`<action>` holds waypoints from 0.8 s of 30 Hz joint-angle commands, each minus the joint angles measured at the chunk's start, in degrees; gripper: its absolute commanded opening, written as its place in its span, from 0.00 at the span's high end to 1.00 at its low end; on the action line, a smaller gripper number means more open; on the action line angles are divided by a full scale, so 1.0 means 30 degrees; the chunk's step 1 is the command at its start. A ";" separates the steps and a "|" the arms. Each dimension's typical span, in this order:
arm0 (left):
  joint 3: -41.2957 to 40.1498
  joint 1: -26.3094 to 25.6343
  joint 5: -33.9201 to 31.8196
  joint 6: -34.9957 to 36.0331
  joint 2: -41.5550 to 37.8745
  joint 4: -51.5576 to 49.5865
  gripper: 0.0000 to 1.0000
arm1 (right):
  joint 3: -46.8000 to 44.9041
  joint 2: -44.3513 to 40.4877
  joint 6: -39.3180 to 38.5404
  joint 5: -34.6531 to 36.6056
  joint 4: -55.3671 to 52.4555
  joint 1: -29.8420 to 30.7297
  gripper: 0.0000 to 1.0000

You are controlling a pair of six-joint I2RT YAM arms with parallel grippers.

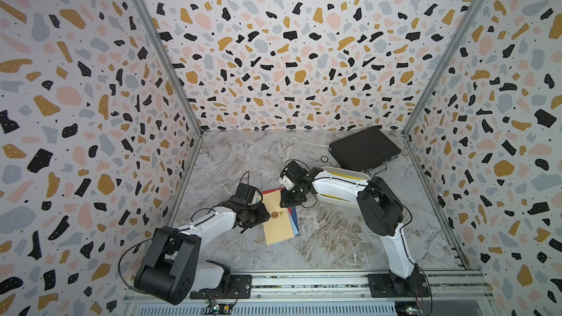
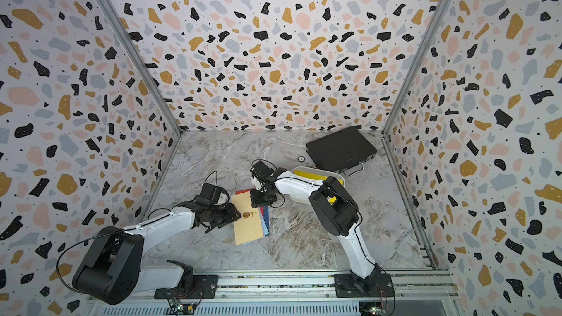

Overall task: Put the sealed envelopes into the storage box
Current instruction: Pick up the envelope from the center of the board.

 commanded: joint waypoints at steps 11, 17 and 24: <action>-0.0300 0.0037 0.0028 0.0187 0.0540 -0.0556 0.57 | -0.0177 -0.0008 -0.0279 0.0117 -0.0429 -0.0013 0.68; -0.0309 0.0027 0.0130 0.0230 0.0588 -0.0535 0.57 | -0.0354 0.0195 -0.0176 -0.0047 -0.0342 -0.0006 0.68; -0.0304 0.0008 0.0144 0.0244 0.0616 -0.0527 0.57 | -0.0501 0.0343 -0.0065 -0.0145 -0.0271 -0.0028 0.68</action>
